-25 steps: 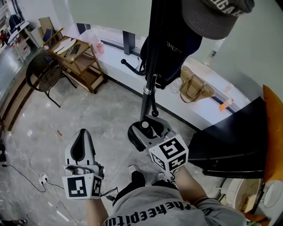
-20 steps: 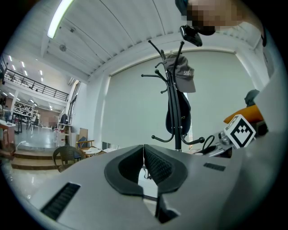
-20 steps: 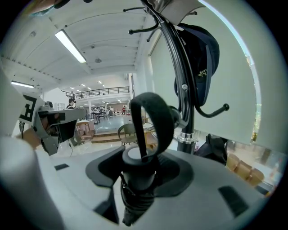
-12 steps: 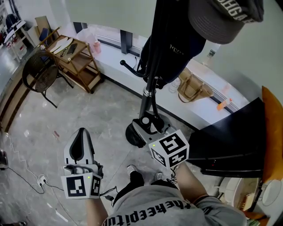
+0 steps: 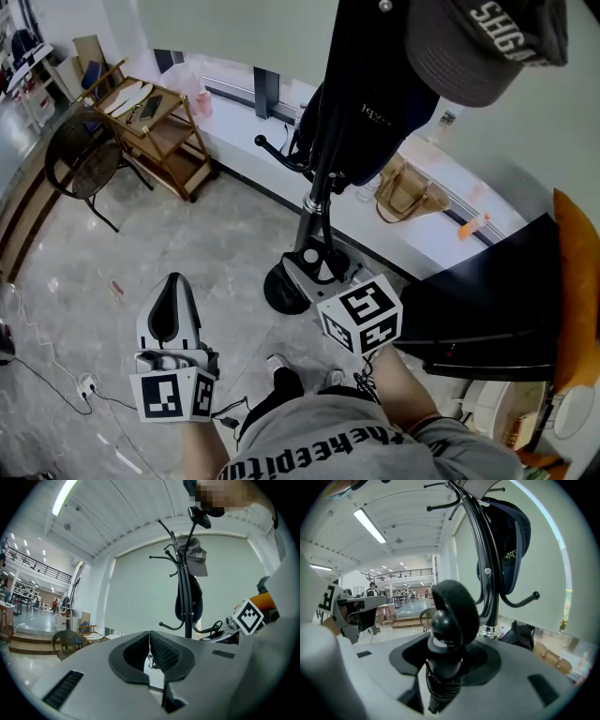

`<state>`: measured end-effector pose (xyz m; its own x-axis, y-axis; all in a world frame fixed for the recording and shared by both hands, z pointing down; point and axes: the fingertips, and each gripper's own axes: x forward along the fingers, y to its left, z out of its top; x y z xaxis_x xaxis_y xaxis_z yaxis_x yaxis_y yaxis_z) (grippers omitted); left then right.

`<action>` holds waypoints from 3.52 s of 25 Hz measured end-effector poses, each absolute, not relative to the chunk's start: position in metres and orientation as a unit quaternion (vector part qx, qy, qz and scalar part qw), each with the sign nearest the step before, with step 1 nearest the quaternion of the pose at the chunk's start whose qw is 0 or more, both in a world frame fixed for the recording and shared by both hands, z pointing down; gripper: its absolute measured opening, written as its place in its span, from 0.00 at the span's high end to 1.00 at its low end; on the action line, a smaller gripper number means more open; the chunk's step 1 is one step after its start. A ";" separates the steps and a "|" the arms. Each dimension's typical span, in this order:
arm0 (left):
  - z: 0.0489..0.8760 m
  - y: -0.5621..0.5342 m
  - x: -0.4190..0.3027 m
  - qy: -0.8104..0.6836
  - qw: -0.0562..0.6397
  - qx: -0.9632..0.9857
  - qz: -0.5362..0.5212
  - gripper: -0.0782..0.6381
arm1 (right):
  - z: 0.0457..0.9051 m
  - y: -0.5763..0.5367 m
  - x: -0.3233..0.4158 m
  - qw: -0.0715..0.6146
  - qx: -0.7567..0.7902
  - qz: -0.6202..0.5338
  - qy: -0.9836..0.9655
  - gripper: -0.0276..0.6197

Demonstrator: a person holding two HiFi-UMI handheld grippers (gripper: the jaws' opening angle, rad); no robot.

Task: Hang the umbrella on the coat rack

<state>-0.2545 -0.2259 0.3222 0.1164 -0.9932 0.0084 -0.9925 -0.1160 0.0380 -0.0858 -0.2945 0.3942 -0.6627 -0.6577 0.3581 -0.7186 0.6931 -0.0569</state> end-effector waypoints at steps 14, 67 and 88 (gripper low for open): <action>0.325 -0.233 -0.253 -0.667 0.021 0.745 -0.010 0.87 | 0.403 -0.302 -0.082 0.154 0.378 0.121 -0.905 0.64; 0.297 -0.173 -0.135 -0.631 -0.008 0.775 -0.034 0.87 | 0.332 -0.209 0.029 0.071 0.410 0.033 -0.909 0.87; 0.286 -0.148 -0.092 -0.628 -0.027 0.777 -0.034 0.87 | 0.291 -0.170 0.063 0.005 0.384 0.016 -0.923 0.94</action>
